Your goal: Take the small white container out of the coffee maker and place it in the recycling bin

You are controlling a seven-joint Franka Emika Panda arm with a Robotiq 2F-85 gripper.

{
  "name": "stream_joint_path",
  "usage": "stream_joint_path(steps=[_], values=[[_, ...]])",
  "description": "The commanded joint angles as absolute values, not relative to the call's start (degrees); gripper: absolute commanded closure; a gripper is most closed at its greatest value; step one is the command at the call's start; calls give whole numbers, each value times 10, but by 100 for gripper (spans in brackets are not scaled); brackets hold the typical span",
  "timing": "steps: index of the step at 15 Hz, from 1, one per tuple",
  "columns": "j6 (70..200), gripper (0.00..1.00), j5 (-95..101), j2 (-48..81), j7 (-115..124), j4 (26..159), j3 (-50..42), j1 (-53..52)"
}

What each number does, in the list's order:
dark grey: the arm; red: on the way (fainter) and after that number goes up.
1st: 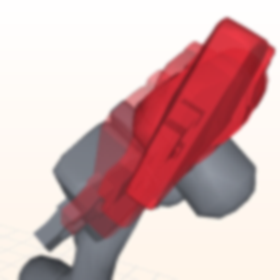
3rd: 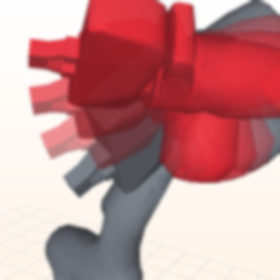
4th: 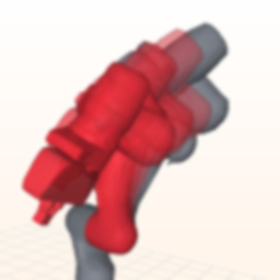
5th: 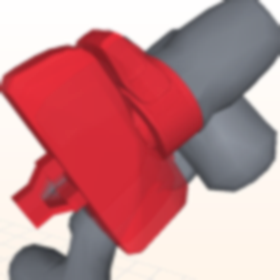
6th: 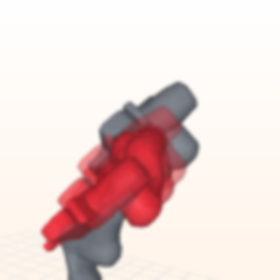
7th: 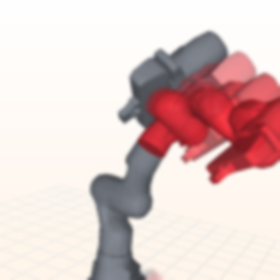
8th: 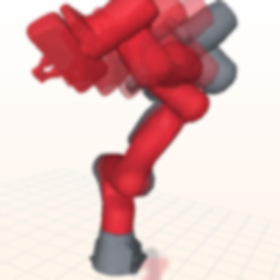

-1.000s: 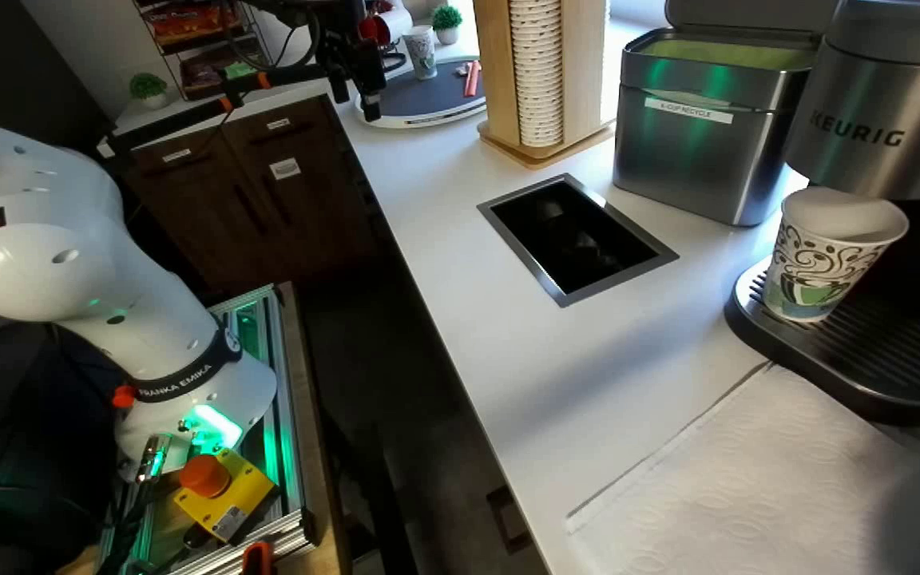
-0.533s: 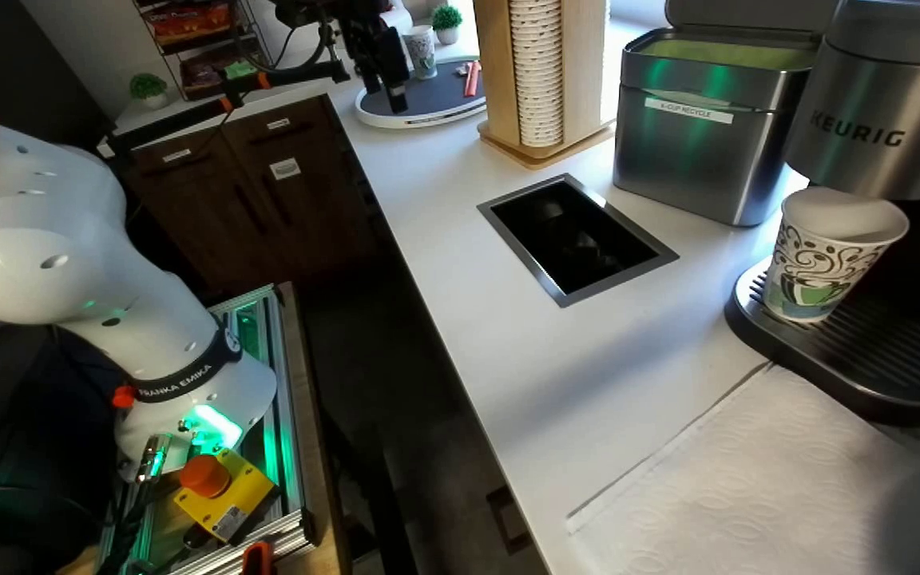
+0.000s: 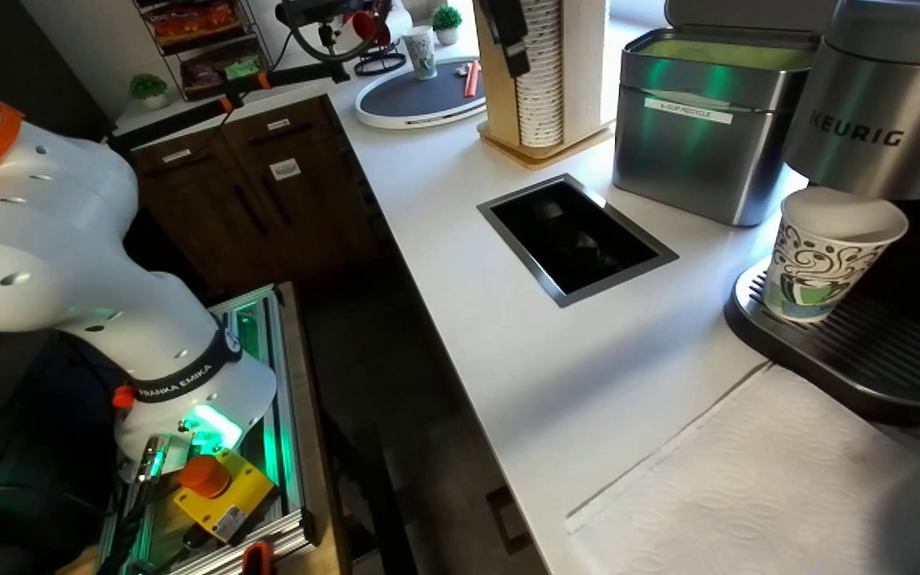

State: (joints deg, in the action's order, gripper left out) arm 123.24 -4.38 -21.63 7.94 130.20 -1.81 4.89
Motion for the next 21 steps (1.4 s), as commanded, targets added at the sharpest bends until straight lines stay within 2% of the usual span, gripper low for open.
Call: stream_joint_path(steps=[1, 7, 13, 21], values=[[1253, 0, -35, -165, 152, 1237, -30, 80], [1271, 0, -9, -140, 260, 1180, -62, 134], [1259, 0, -19, -147, 223, 1188, -60, 116], [1393, 0, -69, -60, 350, 1141, -102, 149]])
